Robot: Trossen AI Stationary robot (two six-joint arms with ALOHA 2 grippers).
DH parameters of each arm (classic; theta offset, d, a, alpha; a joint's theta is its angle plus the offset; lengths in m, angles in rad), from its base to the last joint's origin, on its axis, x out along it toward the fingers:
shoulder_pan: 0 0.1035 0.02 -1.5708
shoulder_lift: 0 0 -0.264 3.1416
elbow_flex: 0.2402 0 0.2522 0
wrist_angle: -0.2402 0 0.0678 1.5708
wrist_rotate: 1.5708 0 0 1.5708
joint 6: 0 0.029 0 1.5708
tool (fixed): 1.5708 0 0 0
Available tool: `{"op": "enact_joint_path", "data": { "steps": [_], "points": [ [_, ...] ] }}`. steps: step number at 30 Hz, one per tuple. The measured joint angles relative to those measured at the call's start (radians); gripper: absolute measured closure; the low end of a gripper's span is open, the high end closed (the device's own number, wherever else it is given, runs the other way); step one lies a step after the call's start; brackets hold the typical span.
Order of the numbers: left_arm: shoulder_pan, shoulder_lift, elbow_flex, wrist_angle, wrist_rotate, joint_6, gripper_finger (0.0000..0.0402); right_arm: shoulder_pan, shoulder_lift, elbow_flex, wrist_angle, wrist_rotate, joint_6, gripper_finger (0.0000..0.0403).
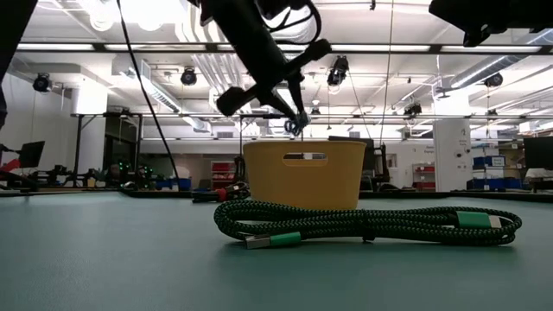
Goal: Pick and place USB-C Cables
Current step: Put the light blue charger cable into the yellow bin
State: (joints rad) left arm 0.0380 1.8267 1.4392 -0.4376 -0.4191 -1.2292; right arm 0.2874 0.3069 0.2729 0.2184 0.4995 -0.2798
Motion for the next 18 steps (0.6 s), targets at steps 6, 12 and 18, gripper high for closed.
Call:
{"op": "enact_joint_path", "data": {
  "steps": [6, 12, 18],
  "points": [
    [0.000, 0.000, -0.049, 0.000, 0.026, -0.083, 0.0386, 0.000, 0.000, 0.000, 0.000, 0.000, 0.000, 0.0360],
    [0.000, 0.000, -0.086, 0.004, 0.048, -0.127, 0.0386, 0.000, 0.000, 0.000, 0.000, 0.000, -0.007, 0.0360],
    [0.000, 0.000, -0.111, 0.014, 0.049, -0.164, 0.0386, 0.000, 0.000, 0.000, 0.000, 0.000, -0.008, 0.0360]
  ]
}}
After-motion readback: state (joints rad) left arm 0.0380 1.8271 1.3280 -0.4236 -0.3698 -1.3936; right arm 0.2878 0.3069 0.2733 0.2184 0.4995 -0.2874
